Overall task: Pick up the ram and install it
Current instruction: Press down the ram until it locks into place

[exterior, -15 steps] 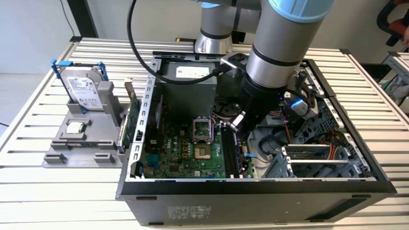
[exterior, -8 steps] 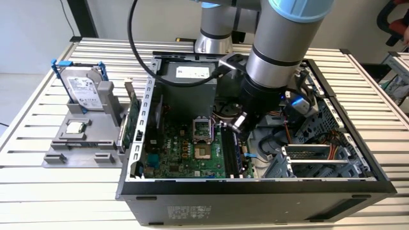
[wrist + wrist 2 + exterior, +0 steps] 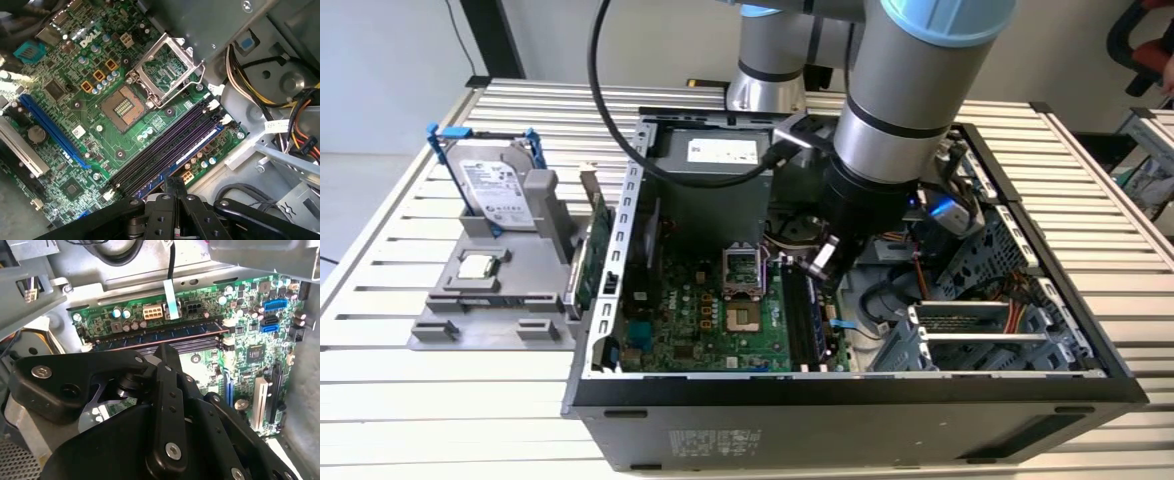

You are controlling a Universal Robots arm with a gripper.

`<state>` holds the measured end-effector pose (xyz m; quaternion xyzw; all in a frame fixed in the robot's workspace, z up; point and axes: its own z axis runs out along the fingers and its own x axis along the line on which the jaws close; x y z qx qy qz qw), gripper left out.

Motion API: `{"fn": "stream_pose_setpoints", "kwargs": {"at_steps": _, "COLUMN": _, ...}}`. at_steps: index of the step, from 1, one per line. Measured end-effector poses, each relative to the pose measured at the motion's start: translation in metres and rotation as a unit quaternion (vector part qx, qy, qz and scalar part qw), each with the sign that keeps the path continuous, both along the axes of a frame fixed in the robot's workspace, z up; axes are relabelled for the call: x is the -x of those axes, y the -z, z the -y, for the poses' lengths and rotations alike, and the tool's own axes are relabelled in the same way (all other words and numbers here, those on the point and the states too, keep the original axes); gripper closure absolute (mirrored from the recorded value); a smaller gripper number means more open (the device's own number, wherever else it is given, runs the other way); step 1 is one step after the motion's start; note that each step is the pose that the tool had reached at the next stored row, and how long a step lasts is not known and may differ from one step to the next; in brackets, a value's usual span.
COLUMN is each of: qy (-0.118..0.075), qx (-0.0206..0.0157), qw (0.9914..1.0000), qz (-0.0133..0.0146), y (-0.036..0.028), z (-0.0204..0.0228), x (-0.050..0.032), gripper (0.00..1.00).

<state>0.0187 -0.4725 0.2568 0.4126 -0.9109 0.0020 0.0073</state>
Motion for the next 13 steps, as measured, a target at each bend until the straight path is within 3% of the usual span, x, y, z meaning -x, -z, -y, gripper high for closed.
{"fn": "stream_pose_setpoints", "kwargs": {"at_steps": 7, "qy": -0.039, "qx": 0.0, "qw": 0.99922, "qz": 0.0, "y": 0.0, "z": 0.0, "x": 0.0, "gripper": 1.0}}
{"fn": "stream_pose_setpoints", "kwargs": {"at_steps": 13, "qy": -0.076, "qx": 0.0, "qw": 0.99714, "qz": 0.0, "y": 0.0, "z": 0.0, "x": 0.0, "gripper": 1.0}}
